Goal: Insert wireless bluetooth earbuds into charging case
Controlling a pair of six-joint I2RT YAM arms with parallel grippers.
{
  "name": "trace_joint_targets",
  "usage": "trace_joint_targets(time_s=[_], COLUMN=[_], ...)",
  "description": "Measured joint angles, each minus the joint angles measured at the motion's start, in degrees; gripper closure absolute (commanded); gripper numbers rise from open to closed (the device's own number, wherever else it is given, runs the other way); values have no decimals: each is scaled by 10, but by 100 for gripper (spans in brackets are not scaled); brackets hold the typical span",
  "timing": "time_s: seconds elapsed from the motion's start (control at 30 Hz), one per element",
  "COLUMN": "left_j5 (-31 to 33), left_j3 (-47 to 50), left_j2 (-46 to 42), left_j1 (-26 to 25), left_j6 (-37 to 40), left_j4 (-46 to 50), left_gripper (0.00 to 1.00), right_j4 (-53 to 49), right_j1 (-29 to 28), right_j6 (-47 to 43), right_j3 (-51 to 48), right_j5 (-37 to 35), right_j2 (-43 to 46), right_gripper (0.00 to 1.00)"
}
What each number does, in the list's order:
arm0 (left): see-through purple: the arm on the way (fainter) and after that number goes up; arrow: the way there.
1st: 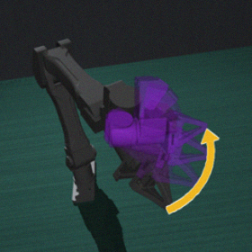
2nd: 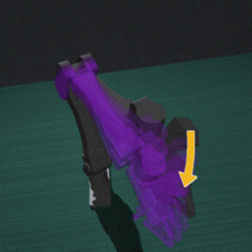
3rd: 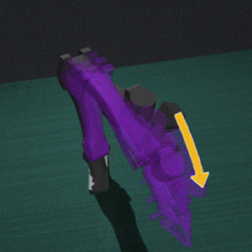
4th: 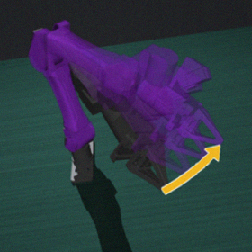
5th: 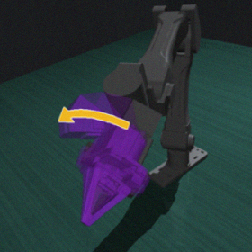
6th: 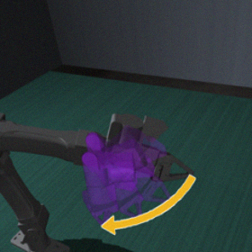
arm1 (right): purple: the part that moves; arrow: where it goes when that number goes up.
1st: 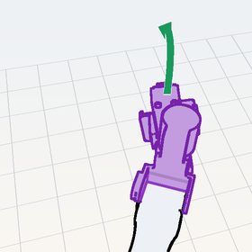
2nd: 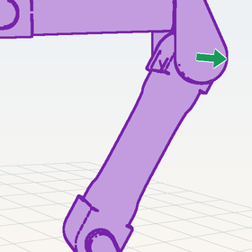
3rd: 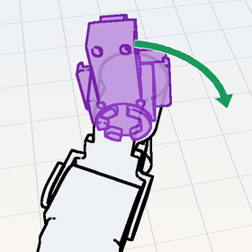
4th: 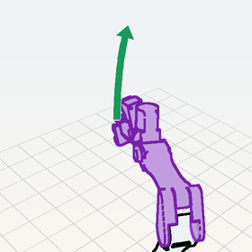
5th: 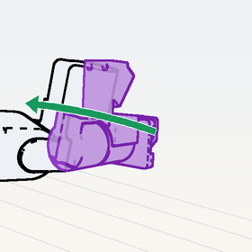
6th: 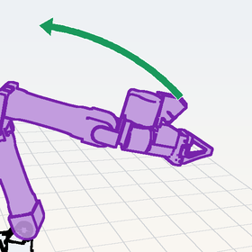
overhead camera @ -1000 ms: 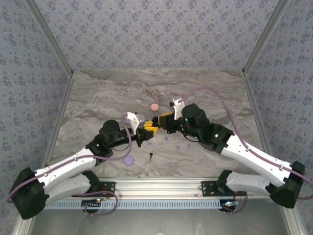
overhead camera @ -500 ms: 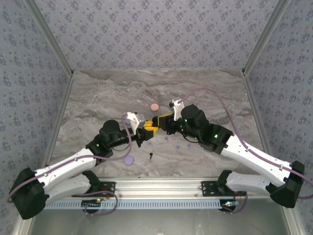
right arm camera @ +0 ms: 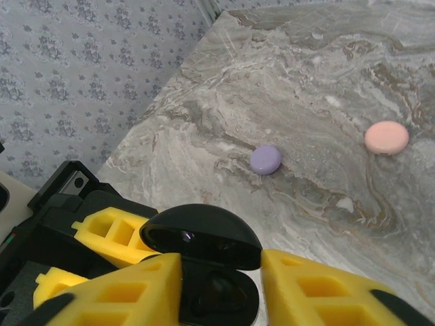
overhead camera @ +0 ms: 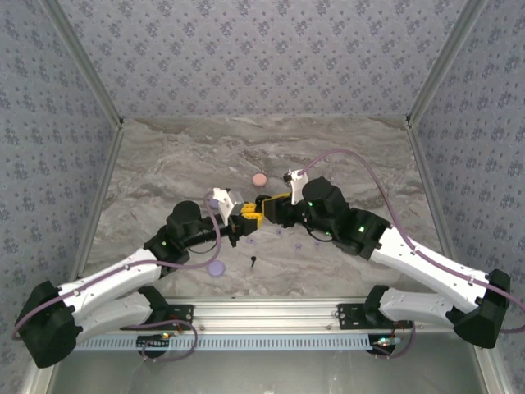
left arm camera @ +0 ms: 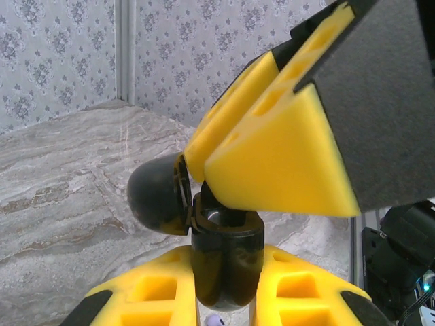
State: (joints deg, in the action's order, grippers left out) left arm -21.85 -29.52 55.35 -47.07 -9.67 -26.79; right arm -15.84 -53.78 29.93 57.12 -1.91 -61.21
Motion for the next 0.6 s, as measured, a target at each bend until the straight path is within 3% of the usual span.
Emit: trace_joint_targets(time_s=[0.3, 0.47, 0.6], left_j5=[16, 90, 165], left_j3=[0, 0, 0], left_j2=[-3, -22, -47], left_j1=[-3, -3, -3], left_j6=[0, 2, 2], left_j4=[0, 28, 63], left_gripper=[100, 100, 100], right_j4=[-50, -94, -136], right_j1=[5, 10, 10], right_j6=[-28, -29, -19], right_j3=[11, 12, 12], right_j5=[-28, -59, -61], right_j2=[36, 41, -7], right_gripper=[34, 28, 27])
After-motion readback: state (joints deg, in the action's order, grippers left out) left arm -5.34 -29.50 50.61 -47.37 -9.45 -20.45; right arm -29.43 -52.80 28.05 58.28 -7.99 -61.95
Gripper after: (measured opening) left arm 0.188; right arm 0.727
